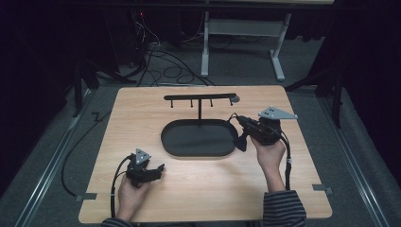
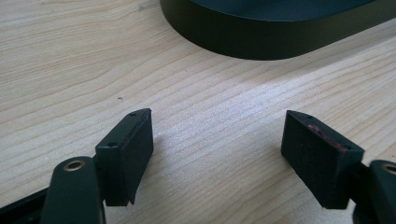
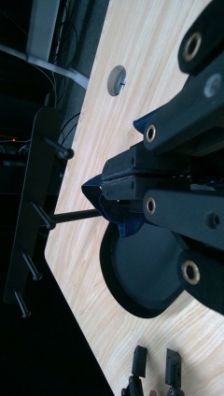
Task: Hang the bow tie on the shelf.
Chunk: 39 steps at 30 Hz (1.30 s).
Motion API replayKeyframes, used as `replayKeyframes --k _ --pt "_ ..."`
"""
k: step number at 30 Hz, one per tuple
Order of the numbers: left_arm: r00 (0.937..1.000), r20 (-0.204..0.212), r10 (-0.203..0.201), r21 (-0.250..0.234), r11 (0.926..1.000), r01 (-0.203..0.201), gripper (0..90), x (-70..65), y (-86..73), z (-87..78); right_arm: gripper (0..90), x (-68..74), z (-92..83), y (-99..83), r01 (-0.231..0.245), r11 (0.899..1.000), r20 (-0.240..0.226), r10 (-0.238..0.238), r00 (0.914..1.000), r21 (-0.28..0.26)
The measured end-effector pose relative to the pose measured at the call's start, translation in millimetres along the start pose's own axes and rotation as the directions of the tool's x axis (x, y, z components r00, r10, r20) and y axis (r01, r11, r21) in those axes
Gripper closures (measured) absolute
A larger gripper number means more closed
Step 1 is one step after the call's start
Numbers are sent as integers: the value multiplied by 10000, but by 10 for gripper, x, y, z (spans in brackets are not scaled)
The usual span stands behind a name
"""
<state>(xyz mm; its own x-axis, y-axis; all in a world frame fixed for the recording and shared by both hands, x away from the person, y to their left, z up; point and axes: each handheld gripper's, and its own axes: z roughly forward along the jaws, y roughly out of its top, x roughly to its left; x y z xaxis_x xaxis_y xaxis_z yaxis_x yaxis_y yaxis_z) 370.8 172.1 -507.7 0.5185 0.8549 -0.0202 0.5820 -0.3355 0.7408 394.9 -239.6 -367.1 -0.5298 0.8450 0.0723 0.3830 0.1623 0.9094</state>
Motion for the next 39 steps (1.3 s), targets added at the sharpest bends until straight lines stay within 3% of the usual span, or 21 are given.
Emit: replayKeyframes --k 21,39 --pt "10000 26 20 19 10000 -20 256 1 1 -1 900 -45 161 180 -277 9995 18 277 9996 -174" --pt "10000 40 25 37 10000 -26 255 0 0 -3 900 -103 298 352 -237 9997 184 239 9995 -105"
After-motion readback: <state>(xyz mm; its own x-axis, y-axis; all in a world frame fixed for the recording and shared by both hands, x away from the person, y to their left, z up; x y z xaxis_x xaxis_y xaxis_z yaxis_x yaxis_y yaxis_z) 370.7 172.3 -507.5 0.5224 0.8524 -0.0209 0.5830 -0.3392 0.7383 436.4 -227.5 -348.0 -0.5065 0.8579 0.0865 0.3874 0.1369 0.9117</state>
